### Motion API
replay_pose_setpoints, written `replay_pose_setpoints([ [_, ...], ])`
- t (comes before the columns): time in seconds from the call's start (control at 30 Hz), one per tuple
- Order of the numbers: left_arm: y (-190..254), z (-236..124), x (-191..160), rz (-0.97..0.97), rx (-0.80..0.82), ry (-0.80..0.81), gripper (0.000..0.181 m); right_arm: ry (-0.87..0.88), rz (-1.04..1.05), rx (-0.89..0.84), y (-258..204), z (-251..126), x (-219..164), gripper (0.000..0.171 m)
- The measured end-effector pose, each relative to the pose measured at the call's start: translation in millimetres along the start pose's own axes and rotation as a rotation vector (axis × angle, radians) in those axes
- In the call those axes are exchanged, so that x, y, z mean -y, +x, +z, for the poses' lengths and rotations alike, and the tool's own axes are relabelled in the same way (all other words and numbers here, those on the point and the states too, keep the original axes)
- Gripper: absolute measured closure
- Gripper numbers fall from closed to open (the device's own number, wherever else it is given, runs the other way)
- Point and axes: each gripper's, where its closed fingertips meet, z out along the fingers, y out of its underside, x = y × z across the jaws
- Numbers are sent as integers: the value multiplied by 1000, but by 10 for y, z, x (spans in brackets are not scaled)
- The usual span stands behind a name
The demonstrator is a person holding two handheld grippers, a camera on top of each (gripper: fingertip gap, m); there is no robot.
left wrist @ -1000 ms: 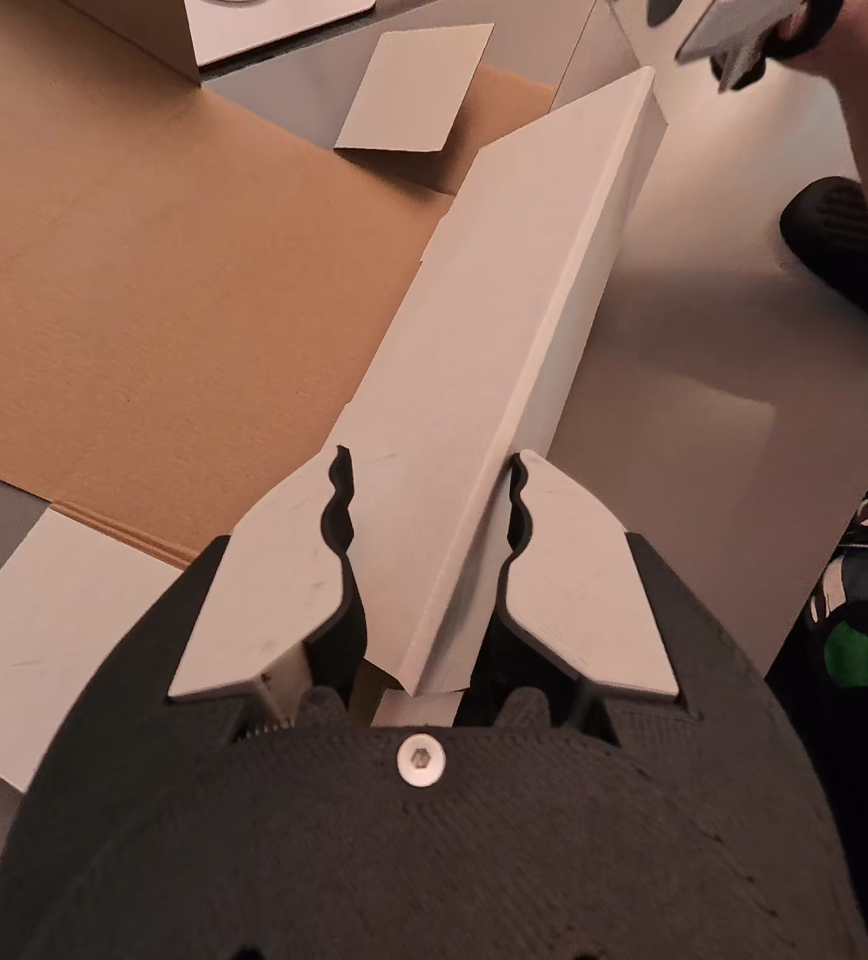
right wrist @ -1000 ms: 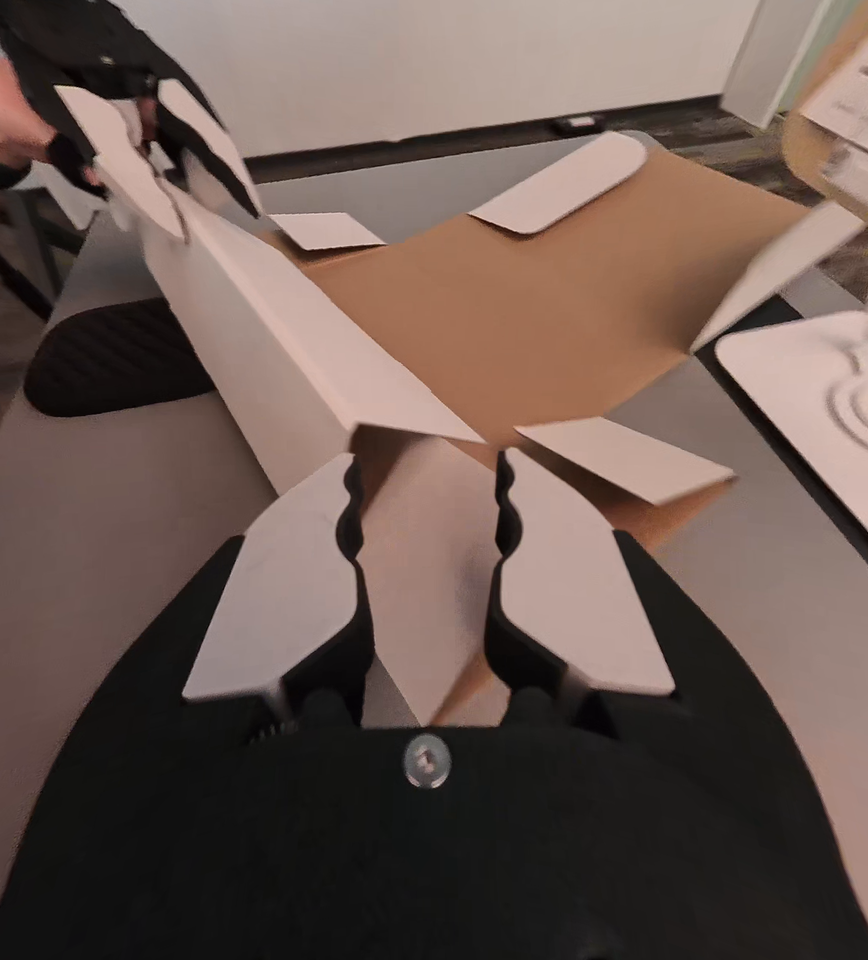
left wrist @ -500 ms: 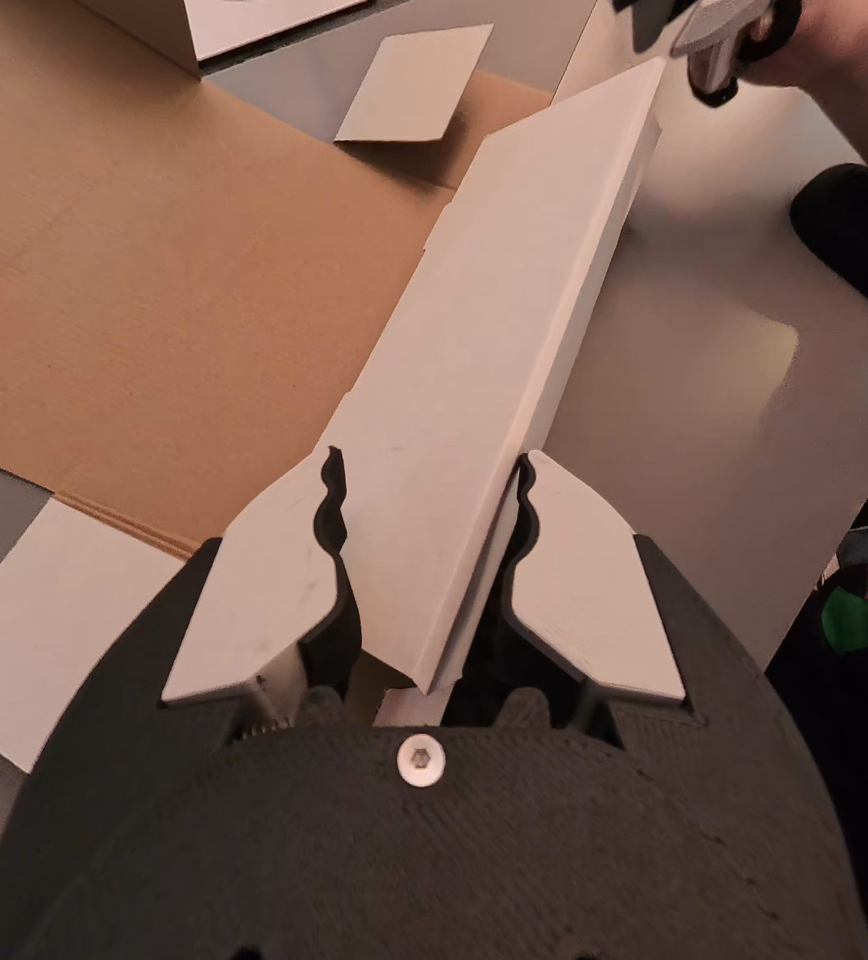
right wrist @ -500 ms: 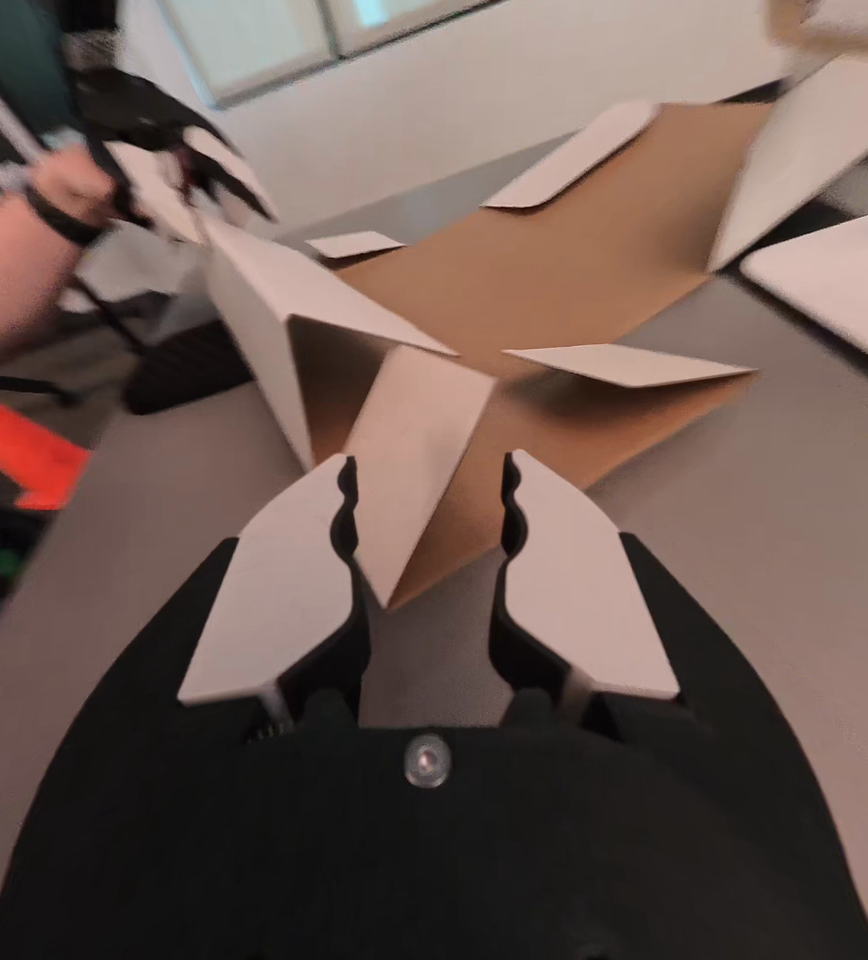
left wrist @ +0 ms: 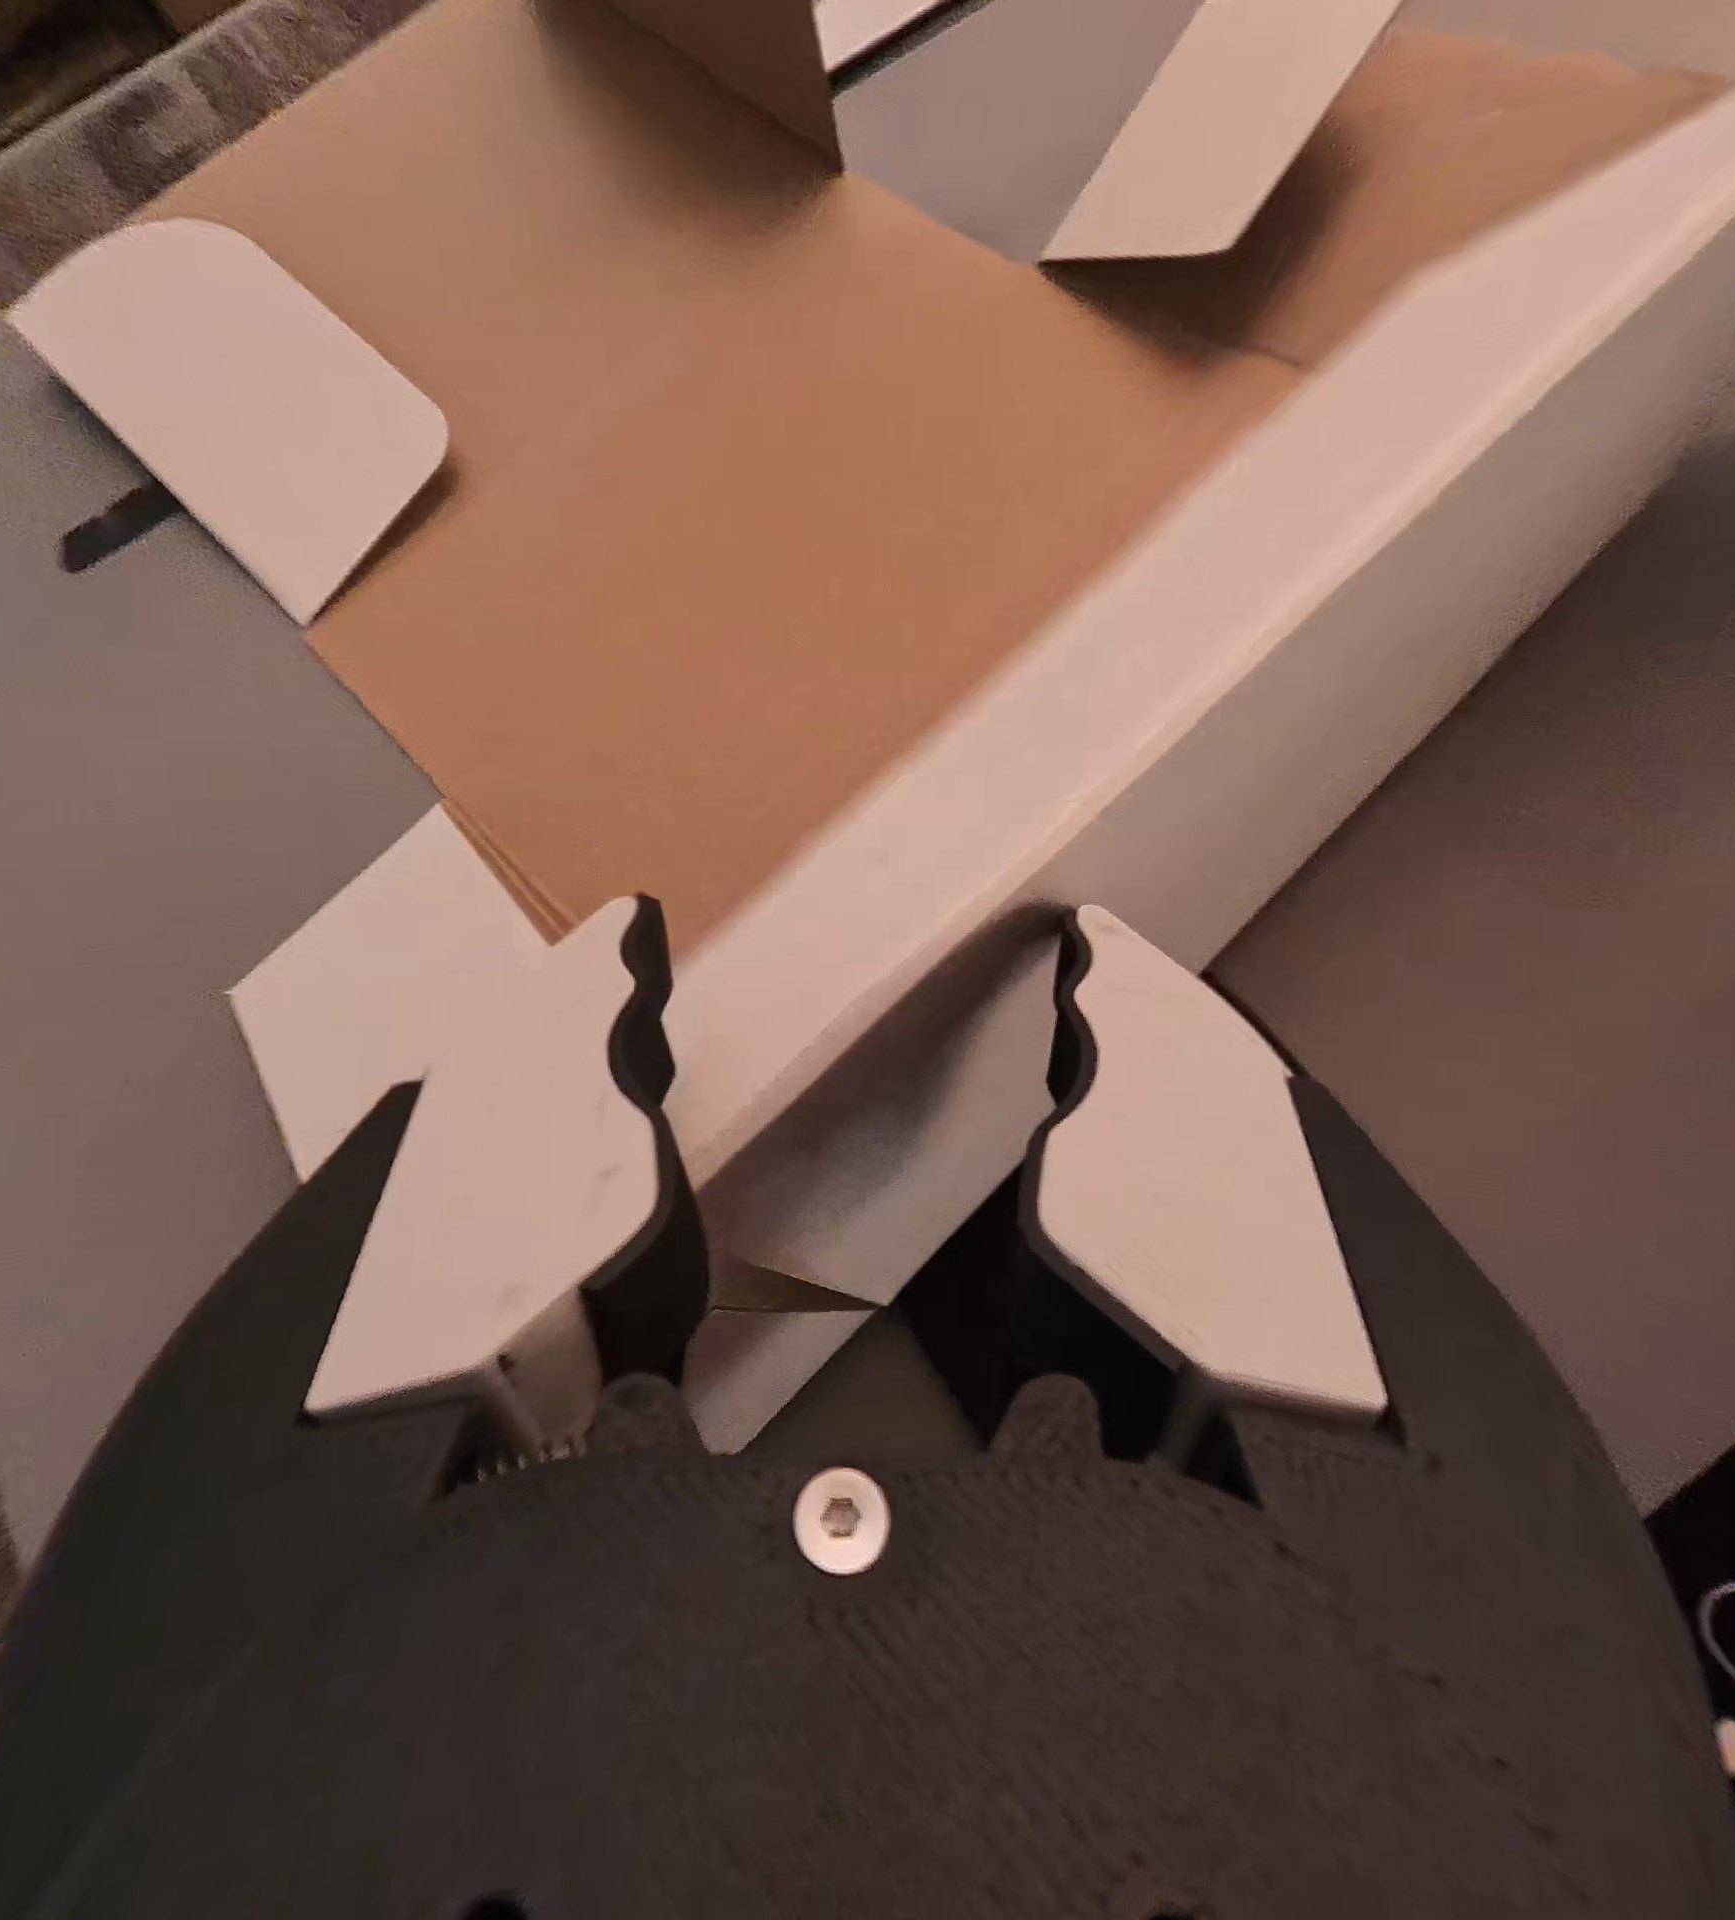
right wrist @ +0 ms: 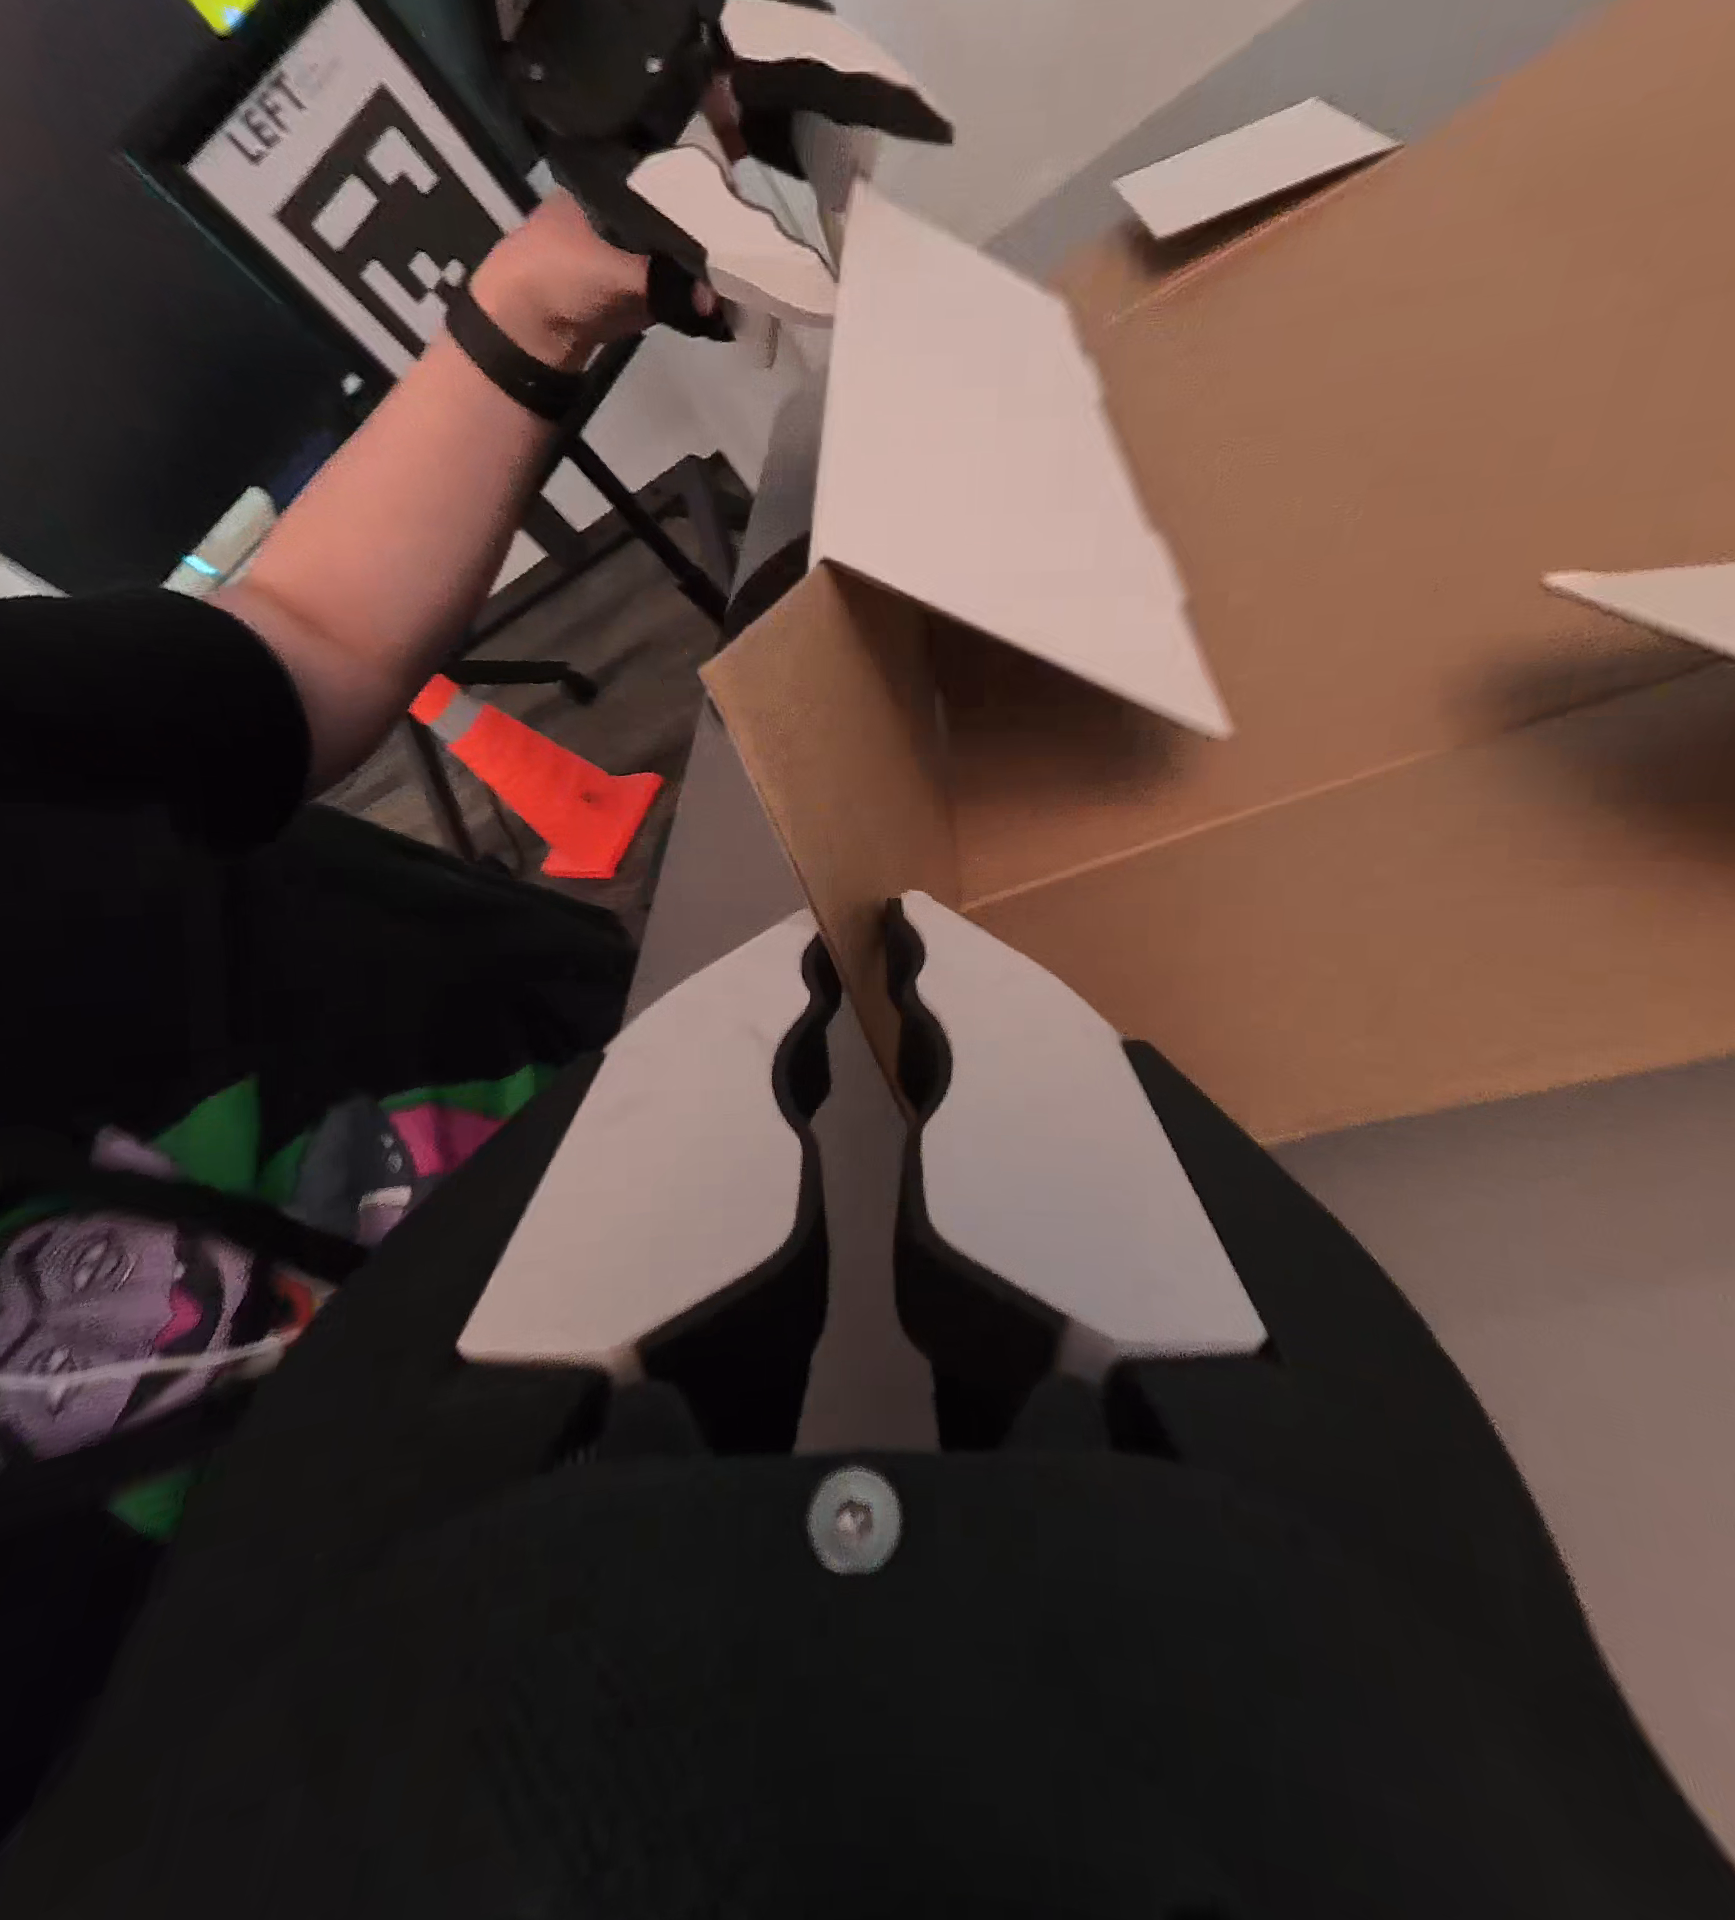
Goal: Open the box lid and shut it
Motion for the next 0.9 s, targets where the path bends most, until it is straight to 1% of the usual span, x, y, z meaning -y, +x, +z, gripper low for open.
replay_pose_setpoints([
  [0.1,8,-89,-57,7,52,-10,104,42,-2,-25,-56,69,-85,163],
  [0.17,72,-139,-74,3,63,-15,105,51,-96,-5,-72,91,-201,163],
  [0.23,161,-160,-108,19,68,-42,102,23,-162,41,-104,97,-358,161],
  [0.37,345,-205,-84,57,76,-61,101,43,-284,104,-112,-30,-440,162],
  [0.43,440,-225,-86,92,91,-88,103,61,-334,169,-153,-117,-425,162],
  [0.53,611,-204,-177,171,103,-173,103,10,-510,218,-159,-186,-564,161],
  [0.6,697,-161,-329,241,123,-271,108,-28,-602,253,-159,-211,-697,159],
  [0.7,691,-133,-533,355,205,-395,116,-7,-641,305,-186,-243,-755,157],
  [0.77,696,-154,-547,370,222,-381,121,12,-638,328,-212,-269,-745,156],
  [0.83,740,-177,-583,333,199,-357,125,25,-658,340,-238,-293,-751,155],
  [0.9,781,-206,-658,313,194,-342,132,16,-687,335,-251,-283,-781,155],
])
